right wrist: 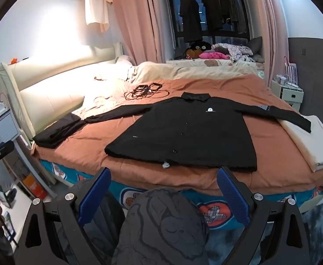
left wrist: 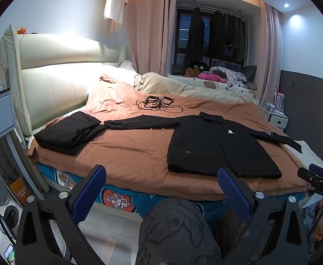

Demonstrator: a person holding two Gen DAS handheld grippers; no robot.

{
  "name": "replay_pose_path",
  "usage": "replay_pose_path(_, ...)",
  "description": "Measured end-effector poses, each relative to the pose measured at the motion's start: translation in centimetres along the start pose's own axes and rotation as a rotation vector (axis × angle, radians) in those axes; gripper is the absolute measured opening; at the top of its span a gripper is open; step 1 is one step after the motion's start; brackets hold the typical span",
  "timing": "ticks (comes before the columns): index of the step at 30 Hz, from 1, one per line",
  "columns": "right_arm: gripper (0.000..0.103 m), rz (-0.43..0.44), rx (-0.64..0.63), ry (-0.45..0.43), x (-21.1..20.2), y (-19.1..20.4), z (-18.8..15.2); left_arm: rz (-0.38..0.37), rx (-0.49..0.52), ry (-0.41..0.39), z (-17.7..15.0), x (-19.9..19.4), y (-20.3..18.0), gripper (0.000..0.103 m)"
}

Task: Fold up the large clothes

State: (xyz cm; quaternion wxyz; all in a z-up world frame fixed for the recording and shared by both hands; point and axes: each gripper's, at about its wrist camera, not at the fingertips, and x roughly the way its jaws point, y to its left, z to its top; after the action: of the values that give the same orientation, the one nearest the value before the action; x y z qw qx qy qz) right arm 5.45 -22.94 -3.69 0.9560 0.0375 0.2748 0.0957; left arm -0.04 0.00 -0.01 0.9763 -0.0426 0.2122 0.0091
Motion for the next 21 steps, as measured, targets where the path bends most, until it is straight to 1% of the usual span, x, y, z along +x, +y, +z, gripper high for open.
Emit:
replay_pose_path(3, 0.097, 0.0, 0.004, 0.004, -0.06, 0.05, -0.02, -0.005, -0.007, -0.001, -0.07, -0.03, -0.01, 0.103)
replay_pose_path(4, 0.097, 0.015, 0.02, -0.006, -0.14, -0.22, 0.01, -0.003, -0.008, -0.001, -0.19, 0.08, 0.38, 0.103)
replay_pose_path(7, 0.097, 0.008, 0.019, -0.012, -0.19, -0.24, -0.03, -0.004, -0.012, 0.005, 0.01, 0.03, 0.43, 0.103)
replay_pose_path(14, 0.097, 0.01, 0.021, -0.009, 0.26, -0.44, 0.19, -0.007, -0.011, -0.009, 0.18, -0.5, 0.47, 0.103)
replay_pose_path(17, 0.097, 0.008, 0.022, -0.014, -0.08, -0.91, 0.7, -0.012, -0.011, -0.008, 0.23, -0.63, 0.41, 0.103)
replay_pose_path(21, 0.097, 0.0, 0.018, -0.027, -0.57, -0.32, 0.53, -0.014, -0.006, -0.009, 0.23, -0.91, 0.31, 0.103)
